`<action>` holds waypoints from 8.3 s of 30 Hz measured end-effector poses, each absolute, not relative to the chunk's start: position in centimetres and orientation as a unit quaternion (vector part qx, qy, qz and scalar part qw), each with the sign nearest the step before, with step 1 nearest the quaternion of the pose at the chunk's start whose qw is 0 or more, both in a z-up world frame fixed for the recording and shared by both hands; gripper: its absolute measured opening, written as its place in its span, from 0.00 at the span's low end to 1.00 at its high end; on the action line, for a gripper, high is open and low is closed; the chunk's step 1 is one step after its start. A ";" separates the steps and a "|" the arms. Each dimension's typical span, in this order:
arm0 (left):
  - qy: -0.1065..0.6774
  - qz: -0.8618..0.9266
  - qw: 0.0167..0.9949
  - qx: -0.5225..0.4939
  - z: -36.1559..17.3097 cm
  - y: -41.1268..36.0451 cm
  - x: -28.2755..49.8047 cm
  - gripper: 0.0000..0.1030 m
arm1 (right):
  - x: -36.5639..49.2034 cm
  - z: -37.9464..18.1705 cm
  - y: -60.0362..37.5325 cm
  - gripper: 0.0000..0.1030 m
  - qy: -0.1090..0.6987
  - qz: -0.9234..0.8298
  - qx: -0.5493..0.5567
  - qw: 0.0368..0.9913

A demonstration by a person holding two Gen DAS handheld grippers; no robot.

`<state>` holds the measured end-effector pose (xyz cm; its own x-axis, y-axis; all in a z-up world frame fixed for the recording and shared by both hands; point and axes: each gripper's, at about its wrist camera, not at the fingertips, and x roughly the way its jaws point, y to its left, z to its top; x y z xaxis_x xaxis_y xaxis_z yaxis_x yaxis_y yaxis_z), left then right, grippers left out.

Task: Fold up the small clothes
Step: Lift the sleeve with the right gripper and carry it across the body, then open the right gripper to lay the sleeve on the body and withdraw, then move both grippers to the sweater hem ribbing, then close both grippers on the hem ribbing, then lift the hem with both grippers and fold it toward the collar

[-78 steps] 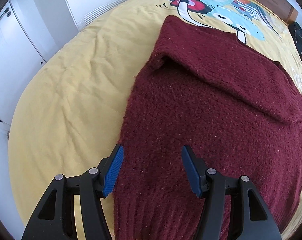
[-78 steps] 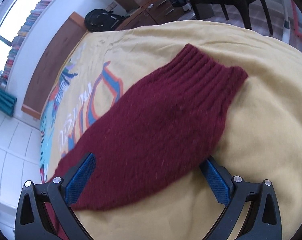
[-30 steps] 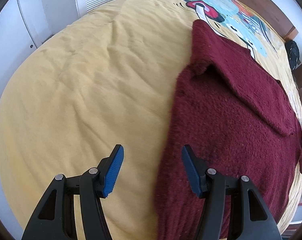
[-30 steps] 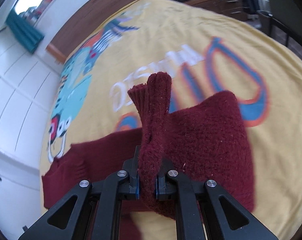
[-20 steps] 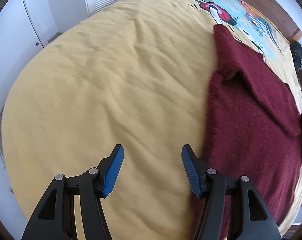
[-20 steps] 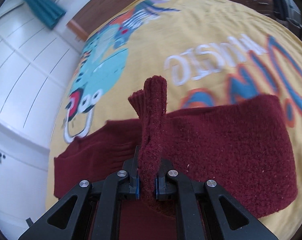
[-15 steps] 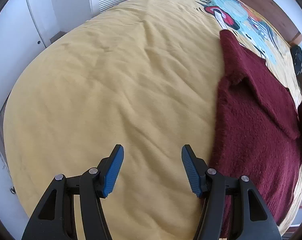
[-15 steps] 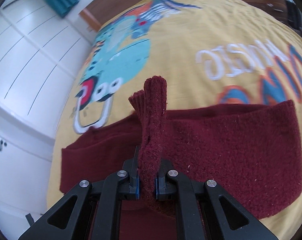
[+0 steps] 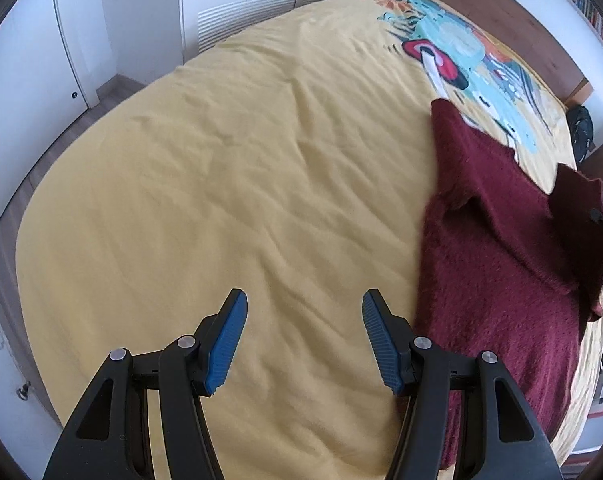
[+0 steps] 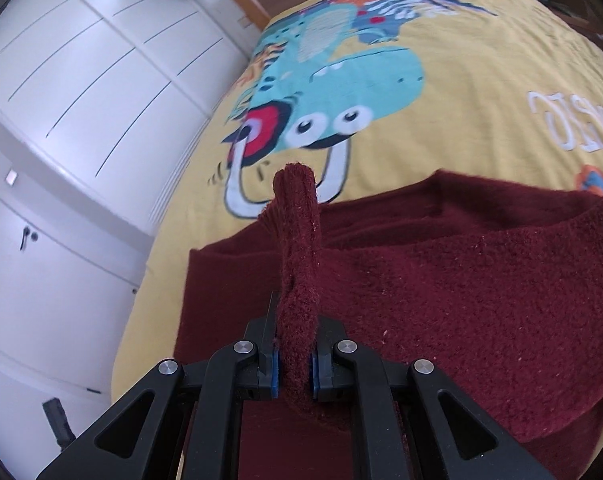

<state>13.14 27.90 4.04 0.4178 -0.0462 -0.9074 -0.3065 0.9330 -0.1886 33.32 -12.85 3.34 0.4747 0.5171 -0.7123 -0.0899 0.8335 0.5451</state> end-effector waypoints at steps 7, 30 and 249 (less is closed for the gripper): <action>0.529 0.068 0.829 -0.166 4.6 27.9 13.5 0.53 | 32.5 2.9 -8.9 0.12 0.484 0.204 0.214 0.824; 0.549 0.080 0.813 -0.178 1.9 28.6 12.9 0.53 | 28.6 -4.1 5.1 0.38 0.552 0.210 0.043 0.806; 0.552 -0.120 0.802 -0.193 2.3 15.6 11.2 0.10 | 9.2 -2.8 -27.6 0.11 0.545 0.130 0.197 0.805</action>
<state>11.24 15.58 2.31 0.3613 -0.4062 -0.8393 -0.0209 0.8964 -0.4428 9.24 -27.65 -2.82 0.3729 0.4248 -0.8249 0.0048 0.8882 0.4595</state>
